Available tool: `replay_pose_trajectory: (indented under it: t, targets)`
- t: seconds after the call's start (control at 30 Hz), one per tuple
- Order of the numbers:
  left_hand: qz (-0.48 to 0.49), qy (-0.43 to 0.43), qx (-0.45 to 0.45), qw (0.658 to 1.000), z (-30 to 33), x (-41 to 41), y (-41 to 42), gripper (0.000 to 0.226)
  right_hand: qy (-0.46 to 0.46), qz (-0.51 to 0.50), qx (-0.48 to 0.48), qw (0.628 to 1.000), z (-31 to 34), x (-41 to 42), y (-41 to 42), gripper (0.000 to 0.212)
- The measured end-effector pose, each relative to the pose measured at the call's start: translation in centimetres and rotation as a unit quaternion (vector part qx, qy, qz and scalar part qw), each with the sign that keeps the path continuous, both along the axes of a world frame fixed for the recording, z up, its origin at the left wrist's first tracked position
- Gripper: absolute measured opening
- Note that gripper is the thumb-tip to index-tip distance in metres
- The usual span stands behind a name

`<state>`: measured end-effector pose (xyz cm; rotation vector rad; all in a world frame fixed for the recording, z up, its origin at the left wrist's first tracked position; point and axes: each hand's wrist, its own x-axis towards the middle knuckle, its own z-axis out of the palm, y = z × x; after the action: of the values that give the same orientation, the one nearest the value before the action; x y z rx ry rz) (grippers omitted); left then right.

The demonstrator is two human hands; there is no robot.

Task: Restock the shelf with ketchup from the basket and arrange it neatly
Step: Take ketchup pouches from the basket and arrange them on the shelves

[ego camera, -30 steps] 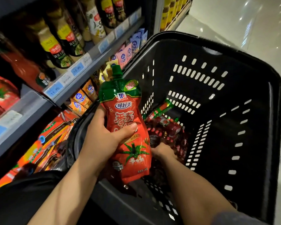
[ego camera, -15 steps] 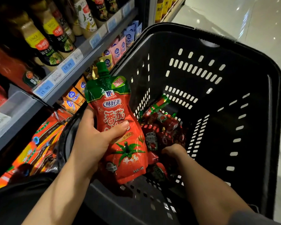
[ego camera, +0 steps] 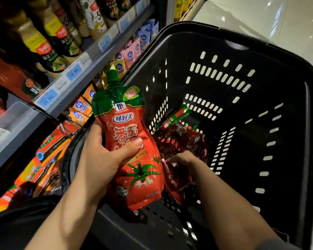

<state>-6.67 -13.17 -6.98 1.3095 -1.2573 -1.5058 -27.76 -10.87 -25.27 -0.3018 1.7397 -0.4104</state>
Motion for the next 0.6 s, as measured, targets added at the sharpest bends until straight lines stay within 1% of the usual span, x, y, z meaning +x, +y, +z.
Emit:
replay_pose_trajectory:
  t: [0.07,0.13,0.17,0.23,0.37,0.5,0.53,0.6]
  targets:
    - [-0.001,-0.002,0.0,1.0,0.1,0.0,0.0,0.056,0.012,0.047,0.033,0.998,0.0,0.3,0.2,0.049]
    - [-0.003,-0.005,-0.002,1.0,0.1,0.1,-0.1,0.055,0.022,0.064,0.034,0.997,-0.4,0.8,0.4,0.076]
    - [-0.002,-0.005,-0.002,1.0,0.1,0.1,-0.1,0.055,0.028,0.076,0.037,0.996,-0.5,1.0,0.4,0.081]
    - [0.003,-0.004,-0.004,1.0,0.0,0.0,0.0,0.055,0.052,0.1,0.035,0.993,-1.1,1.3,0.5,0.076]
    - [0.004,-0.007,-0.003,1.0,0.0,0.0,0.0,0.054,0.104,0.156,0.031,0.982,-1.1,1.9,0.4,0.056]
    - [0.003,-0.001,-0.005,1.0,0.1,0.1,0.1,0.055,0.102,0.14,0.019,0.985,-1.2,2.0,0.5,0.055]
    - [0.001,-0.004,-0.007,1.0,0.1,0.0,0.1,0.057,0.096,0.131,0.018,0.987,-1.3,2.0,0.4,0.051]
    - [-0.002,-0.007,-0.013,1.0,0.3,-0.1,0.1,0.058,0.089,0.126,0.01,0.988,-0.8,1.7,0.1,0.028]
